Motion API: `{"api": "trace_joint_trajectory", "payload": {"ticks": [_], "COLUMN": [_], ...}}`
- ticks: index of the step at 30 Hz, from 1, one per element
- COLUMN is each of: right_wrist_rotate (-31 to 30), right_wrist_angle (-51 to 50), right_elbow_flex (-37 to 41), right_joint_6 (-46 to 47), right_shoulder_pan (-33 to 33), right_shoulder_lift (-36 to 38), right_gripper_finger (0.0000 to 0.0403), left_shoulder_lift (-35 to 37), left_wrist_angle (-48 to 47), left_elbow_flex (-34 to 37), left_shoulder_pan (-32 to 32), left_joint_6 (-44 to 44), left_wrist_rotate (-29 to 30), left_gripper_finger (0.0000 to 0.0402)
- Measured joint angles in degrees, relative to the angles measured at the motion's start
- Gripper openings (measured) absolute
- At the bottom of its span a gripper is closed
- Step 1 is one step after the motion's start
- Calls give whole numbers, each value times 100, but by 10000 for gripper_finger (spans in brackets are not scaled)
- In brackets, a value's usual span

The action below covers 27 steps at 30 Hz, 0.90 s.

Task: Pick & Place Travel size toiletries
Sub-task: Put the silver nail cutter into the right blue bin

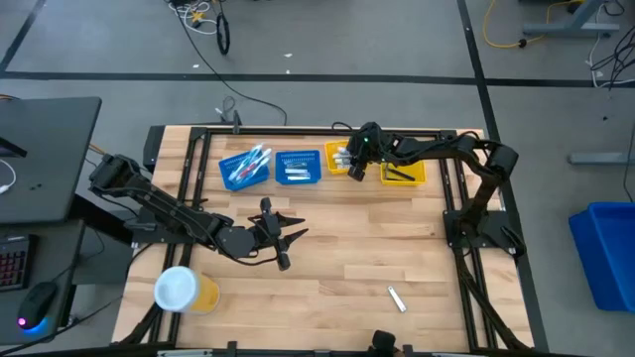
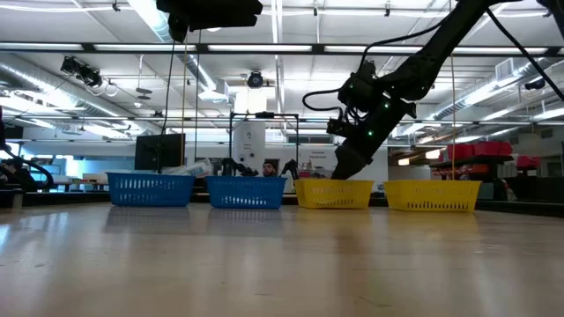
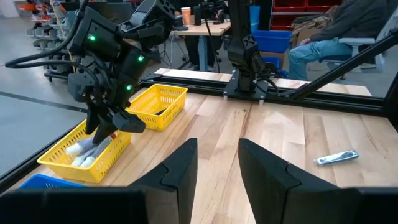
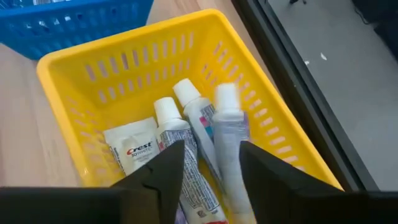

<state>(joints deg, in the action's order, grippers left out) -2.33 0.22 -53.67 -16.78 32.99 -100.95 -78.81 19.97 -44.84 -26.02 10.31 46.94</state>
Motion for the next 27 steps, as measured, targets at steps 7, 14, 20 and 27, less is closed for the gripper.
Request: {"api": "trace_joint_trajectory", "payload": {"ticks": [7, 14, 20, 27], "right_wrist_rotate": [-83, -101, -52, 532], "right_wrist_angle": [-595, -2680, -4427, -5106], "right_elbow_flex": [-7, -7, -7, 74], "right_joint_6": [540, 805, 2487, 5465], "right_shoulder_pan": [-281, -1223, -2647, -4543], "right_shoulder_lift": [508, 1601, 2375, 2478], "right_gripper_finger": [213, 226, 212, 205], "left_shoulder_lift": [0, -2, -4, -4], "left_wrist_angle": [0, 0, -1, 3], "left_elbow_flex": [0, 0, 0, 0], "left_shoulder_pan": [0, 0, 0, 1], "left_joint_6": [0, 0, 12, 106], "left_wrist_rotate": [0, -2, -2, -2], "left_gripper_finger": [124, 124, 124, 124]}}
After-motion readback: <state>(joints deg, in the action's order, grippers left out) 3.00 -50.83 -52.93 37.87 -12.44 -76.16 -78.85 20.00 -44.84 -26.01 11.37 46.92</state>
